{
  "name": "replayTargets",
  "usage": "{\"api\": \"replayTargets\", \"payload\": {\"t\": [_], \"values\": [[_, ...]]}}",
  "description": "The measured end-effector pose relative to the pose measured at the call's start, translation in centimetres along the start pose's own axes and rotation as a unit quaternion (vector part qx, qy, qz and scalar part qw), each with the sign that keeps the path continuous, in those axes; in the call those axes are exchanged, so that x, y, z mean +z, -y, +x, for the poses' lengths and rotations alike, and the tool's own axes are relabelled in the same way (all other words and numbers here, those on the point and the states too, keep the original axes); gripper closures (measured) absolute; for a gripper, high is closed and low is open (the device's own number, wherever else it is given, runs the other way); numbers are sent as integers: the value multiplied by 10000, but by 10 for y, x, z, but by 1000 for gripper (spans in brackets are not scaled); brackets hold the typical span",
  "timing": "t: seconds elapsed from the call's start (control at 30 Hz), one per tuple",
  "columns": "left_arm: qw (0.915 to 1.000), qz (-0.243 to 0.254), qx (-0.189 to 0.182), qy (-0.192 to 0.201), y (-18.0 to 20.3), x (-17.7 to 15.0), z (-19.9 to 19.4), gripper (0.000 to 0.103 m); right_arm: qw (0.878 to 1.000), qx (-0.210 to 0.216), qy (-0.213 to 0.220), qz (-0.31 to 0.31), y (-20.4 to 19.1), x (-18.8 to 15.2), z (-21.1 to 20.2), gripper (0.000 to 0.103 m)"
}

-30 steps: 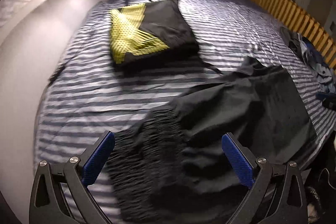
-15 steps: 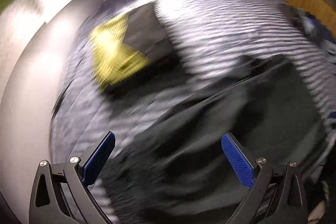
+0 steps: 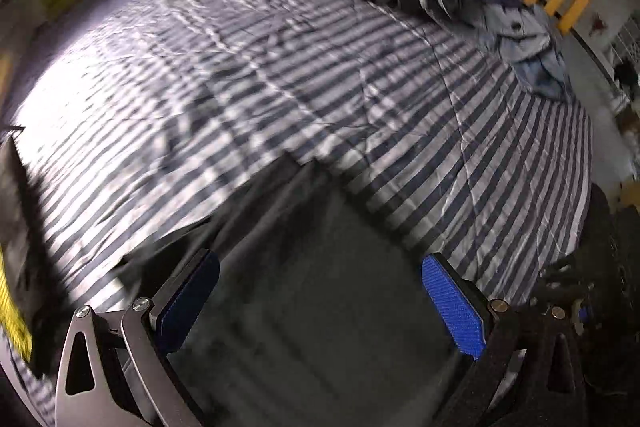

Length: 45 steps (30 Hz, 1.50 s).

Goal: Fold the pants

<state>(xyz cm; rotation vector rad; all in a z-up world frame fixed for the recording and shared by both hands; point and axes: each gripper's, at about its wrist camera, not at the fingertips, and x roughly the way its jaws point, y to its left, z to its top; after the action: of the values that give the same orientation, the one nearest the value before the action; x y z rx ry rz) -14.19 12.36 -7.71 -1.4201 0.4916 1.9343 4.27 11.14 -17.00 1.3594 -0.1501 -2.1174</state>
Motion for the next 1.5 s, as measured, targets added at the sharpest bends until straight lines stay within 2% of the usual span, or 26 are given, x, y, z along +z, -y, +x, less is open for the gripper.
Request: {"api": "replayTargets", "payload": {"t": [0.07, 0.1, 0.2, 0.23, 0.33, 0.5, 0.53, 0.57, 0.67, 0.77, 0.8, 0.87, 1.03, 1.23, 1.33, 1.4, 1.43, 1.47, 1.5], "values": [[9999, -83, -81, -119, 0, 8, 15, 2, 10000, 40, 13, 5, 2, 2, 2, 76], [9996, -157, -139, -170, -1, 11, 22, 3, 10000, 97, 16, 5, 3, 2, 3, 82], [9989, -359, -220, -195, -9, 19, 36, 10, 9998, 211, -20, 24, 5, 2, 4, 87], [9991, -340, -176, -206, -9, 20, 39, 10, 9997, 229, -25, 25, 5, 1, 5, 88], [9991, -288, 108, -287, -9, 23, 50, 24, 9996, 279, -59, 16, 5, 1, 8, 90], [9996, -50, 147, -239, -5, 34, 48, 24, 9995, 294, -86, -37, 5, 1, 6, 90], [9996, 2, 105, -275, -4, 36, 51, 34, 9995, 302, -90, -35, 4, 2, 6, 90], [9994, 64, 49, -343, -1, 39, 55, 55, 9995, 305, -88, -43, 4, 2, 6, 90], [9990, 164, 32, -416, -1, 43, 59, 90, 9995, 308, -87, -70, 2, 3, 6, 90], [9991, 197, 50, -385, -2, 44, 56, 98, 9993, 351, -87, -53, 5, 2, 6, 93], [9991, 209, 74, -371, -3, 44, 55, 99, 9993, 362, -82, -48, 6, 2, 6, 100], [9991, 222, 124, -335, -5, 43, 54, 99, 9991, 424, -67, 6, 9, 2, 5, 101], [9992, 170, 133, -348, -12, 42, 56, 99, 9990, 426, 75, 68, 8, -6, -8, 102], [9992, 171, 133, -331, -14, 41, 53, 99, 9979, 644, -90, 73, 8, -21, -20, 102], [9996, -8, 11, -295, -19, 43, 45, 93, 9983, 580, -61, 10, 11, -19, -26, 102], [9998, 40, 137, -128, -21, 40, 28, 62, 9976, 650, -55, 225, 20, -14, -31, 100], [9998, 53, 169, 24, -23, 36, 14, 36, 9979, 588, -18, 273, 24, -10, -35, 99], [9995, 22, 229, 207, -27, 32, 0, 24, 9982, 514, 72, 288, 27, -7, -39, 99], [9988, -21, 292, 397, -31, 24, -16, 24, 9984, 414, 198, 317, 31, -3, -43, 99]]}}
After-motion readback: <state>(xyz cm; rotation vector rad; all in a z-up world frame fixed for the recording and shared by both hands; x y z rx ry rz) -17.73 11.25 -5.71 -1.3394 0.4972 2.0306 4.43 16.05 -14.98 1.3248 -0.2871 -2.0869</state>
